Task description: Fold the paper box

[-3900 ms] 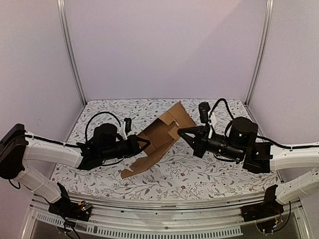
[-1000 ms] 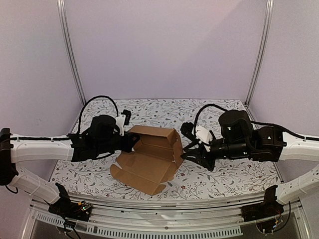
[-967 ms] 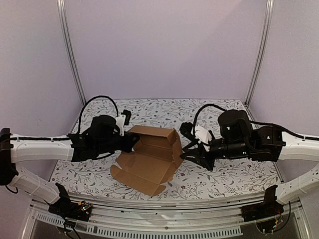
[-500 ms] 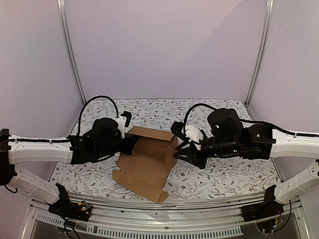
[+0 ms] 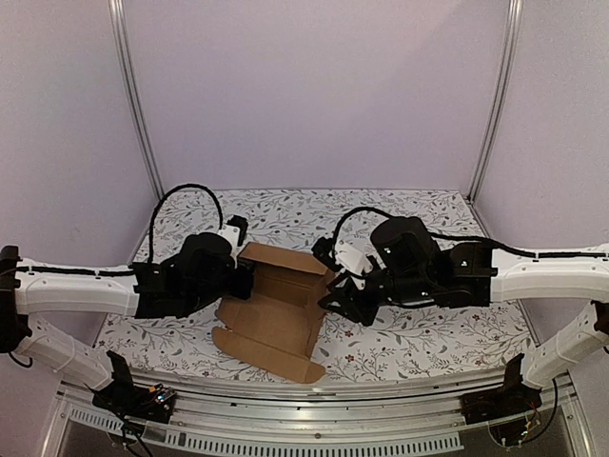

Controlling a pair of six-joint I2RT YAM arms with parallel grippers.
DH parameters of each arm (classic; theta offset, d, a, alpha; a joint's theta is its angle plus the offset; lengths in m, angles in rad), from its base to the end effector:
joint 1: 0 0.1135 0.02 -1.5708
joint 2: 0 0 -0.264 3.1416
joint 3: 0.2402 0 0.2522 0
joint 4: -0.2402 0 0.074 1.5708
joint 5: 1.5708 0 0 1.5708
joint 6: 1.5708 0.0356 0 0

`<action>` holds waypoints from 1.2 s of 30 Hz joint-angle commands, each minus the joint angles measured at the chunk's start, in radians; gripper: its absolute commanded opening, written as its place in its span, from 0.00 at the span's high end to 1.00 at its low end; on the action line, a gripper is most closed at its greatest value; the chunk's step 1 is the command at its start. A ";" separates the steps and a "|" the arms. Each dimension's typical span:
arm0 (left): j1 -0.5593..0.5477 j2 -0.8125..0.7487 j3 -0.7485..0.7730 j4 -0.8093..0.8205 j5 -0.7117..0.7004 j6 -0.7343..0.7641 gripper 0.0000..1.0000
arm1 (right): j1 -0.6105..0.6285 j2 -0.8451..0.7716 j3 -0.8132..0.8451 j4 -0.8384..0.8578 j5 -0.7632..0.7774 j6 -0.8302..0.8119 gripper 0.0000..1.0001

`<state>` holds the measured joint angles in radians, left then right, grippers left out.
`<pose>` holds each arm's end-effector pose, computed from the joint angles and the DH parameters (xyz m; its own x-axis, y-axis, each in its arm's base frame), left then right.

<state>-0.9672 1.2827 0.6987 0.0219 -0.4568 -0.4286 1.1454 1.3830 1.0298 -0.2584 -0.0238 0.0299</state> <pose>0.1674 -0.2151 0.2251 -0.4942 0.0597 -0.8673 0.3537 0.9252 -0.1378 0.1276 0.2837 0.2815 -0.2643 -0.5110 -0.8180 -0.9112 0.4103 0.0381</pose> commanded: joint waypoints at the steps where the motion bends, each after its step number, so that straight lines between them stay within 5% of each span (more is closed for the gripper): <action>1: -0.043 -0.016 0.028 -0.003 -0.039 -0.027 1.00 | 0.008 0.048 0.029 0.065 0.096 0.068 0.61; 10: -0.047 0.013 0.040 -0.067 -0.118 -0.089 1.00 | 0.032 0.094 0.009 0.113 0.323 0.126 0.52; 36: -0.057 0.087 0.064 -0.151 -0.182 -0.286 1.00 | 0.034 0.219 -0.057 0.328 0.477 0.301 0.51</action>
<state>-0.9997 1.3510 0.7403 -0.1051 -0.6186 -0.6415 1.1778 1.5620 0.9901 0.0036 0.3950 0.2863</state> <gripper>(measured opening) 0.023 0.491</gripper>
